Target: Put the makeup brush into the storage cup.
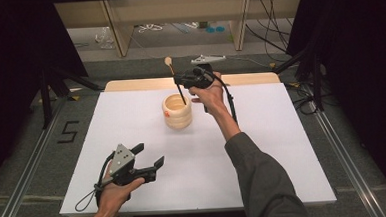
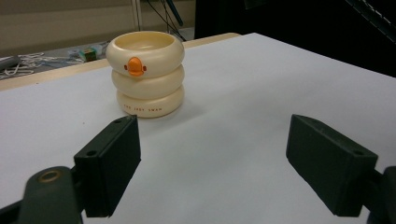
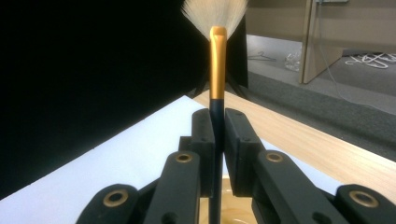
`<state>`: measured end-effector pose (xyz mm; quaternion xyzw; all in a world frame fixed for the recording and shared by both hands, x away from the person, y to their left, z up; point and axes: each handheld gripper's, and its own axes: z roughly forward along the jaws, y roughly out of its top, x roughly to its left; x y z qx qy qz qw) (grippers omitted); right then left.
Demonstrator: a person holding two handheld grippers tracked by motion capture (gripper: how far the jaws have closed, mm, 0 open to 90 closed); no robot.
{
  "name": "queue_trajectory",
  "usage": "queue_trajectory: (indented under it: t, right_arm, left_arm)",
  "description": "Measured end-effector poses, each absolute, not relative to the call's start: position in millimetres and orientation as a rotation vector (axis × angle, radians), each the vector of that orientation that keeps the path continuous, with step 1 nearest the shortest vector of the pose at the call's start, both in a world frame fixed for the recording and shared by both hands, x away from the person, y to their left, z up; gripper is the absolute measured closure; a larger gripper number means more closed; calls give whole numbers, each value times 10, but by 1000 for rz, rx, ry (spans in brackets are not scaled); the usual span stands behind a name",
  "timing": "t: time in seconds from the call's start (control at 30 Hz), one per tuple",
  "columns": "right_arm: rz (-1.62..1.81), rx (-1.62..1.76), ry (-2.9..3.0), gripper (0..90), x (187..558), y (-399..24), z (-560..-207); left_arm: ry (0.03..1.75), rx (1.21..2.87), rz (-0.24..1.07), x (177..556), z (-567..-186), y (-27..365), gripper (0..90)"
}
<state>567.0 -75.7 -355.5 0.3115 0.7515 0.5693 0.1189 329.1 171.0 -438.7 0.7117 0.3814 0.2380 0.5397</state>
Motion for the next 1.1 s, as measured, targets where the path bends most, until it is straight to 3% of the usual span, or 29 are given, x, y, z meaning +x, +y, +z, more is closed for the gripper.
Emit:
queue_trajectory:
  t: [1.1]
  right_arm:
    - [1635,928,2194,835,5781,-562,-3661]
  left_arm:
    - [888,1695,567,3292,-4384,1718,173]
